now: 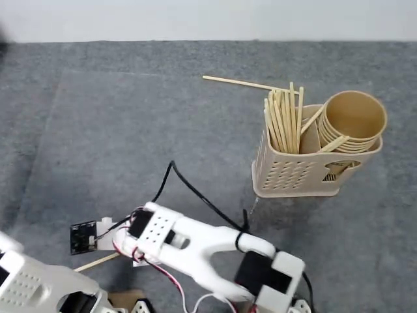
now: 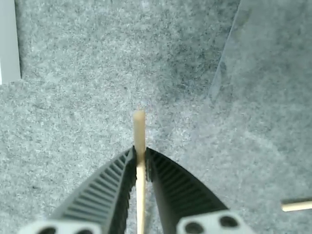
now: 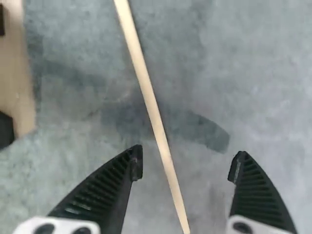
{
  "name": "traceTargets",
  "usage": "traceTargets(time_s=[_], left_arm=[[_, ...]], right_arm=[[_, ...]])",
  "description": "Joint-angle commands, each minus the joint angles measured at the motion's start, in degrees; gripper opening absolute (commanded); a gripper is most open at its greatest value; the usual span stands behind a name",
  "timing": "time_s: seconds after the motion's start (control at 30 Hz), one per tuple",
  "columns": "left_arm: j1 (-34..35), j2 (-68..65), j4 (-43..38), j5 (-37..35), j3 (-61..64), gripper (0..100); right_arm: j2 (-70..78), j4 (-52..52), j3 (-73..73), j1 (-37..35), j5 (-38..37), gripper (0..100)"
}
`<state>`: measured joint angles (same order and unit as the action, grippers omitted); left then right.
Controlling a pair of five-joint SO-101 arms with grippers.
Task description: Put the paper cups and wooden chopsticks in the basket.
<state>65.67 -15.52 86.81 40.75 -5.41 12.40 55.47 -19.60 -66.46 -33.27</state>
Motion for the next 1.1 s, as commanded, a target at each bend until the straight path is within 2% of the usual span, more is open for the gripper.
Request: traceTargets(time_s=[0.0,0.13,0.33,0.4,0.6,0.8,1.07], left_arm=[[0.4,3.4,-0.1,0.3,-2.5,1],[0.8,3.4,-0.2,0.3,-2.5,1],[1.1,3.4,-0.2,0.3,-2.5,1],[1.1,3.4,-0.2,0.3,-2.5,1],[1.1,3.4,-0.2,0.3,-2.5,1],[0.4,3.8,0.2,0.2,-2.5,1],[-8.2,10.2,3.2,-0.3,-3.8,1]], right_arm=[[2.2,1.2,6.2,-0.6,-0.5,29.6],[6.4,1.3,7.8,-0.6,-0.5,27.1],[8.6,3.1,9.9,-0.5,-0.5,0.0],[8.9,4.8,10.5,0.3,-0.5,2.5],[6.2,9.4,10.4,6.5,-0.5,0.9],[-3.8,16.4,10.4,13.8,-0.5,0.9],[-24.7,20.5,10.5,20.4,-0.4,0.9]])
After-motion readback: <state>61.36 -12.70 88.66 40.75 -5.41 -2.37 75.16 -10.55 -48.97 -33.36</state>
